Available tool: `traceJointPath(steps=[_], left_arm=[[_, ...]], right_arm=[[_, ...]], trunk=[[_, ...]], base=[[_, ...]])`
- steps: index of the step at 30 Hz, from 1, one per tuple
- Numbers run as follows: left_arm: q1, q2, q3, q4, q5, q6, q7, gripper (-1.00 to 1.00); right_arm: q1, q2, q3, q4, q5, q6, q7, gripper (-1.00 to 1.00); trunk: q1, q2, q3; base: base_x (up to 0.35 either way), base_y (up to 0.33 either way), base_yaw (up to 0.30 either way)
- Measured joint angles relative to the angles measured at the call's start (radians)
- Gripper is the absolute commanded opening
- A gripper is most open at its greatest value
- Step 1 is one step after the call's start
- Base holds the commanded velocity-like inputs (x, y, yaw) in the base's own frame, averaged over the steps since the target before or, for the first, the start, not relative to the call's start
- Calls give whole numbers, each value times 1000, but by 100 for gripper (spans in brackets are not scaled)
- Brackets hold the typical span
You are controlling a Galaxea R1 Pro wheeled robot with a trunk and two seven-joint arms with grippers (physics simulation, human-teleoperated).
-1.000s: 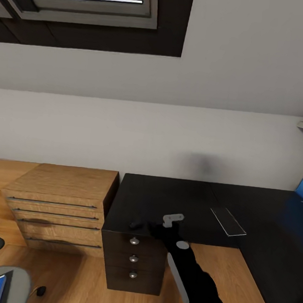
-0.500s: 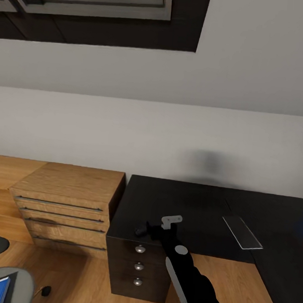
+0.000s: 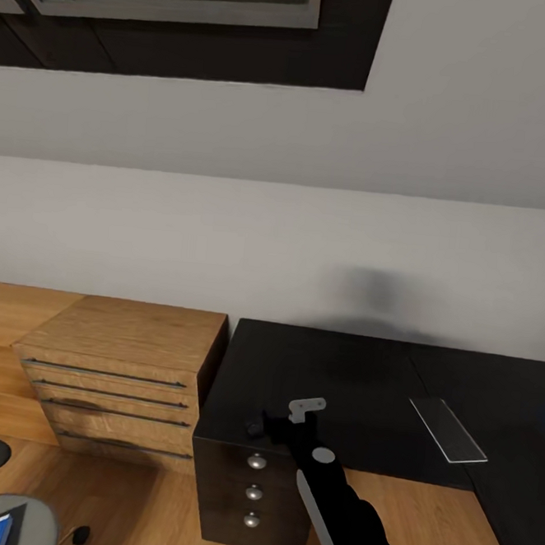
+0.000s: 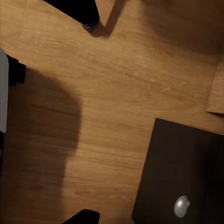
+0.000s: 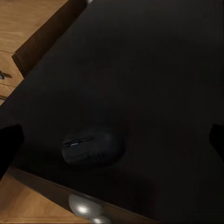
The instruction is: In the bedroom, organize the workspace by keeping the computer under the desk, ensuring the monitor is on the desk, placing the keyboard on the desk next to the monitor, placing the mouse on the desk next to the keyboard, moving the folder from the swivel chair onto the desk next to the mouse, stacking the notebook on top of the folder with the pen on top of the notebook, and positioning the swivel chair next to the desk.
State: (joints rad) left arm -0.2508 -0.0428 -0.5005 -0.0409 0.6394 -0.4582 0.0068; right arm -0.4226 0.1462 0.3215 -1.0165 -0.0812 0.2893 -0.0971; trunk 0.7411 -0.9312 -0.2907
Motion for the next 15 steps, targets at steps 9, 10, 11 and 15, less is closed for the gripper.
traceJointPath(steps=[9,10,11,15], left_arm=[[0,0,0,0,0,0,0,100],[0,0,0,0,0,0,0,100],[0,0,0,0,0,0,0,100],[0,0,0,0,0,0,0,100]], right_arm=[[0,-2,2,2,-4,13,4,100],[0,-2,2,2,-4,13,4,100],[0,-2,0,2,-4,14,4,100],[0,-1,-2,3,-4,16,4,100]], trunk=[[0,0,0],[0,0,0],[0,0,0],[0,0,0]], base=[[78,7,0],[262,1,0],[276,1,0],[296,0,0]])
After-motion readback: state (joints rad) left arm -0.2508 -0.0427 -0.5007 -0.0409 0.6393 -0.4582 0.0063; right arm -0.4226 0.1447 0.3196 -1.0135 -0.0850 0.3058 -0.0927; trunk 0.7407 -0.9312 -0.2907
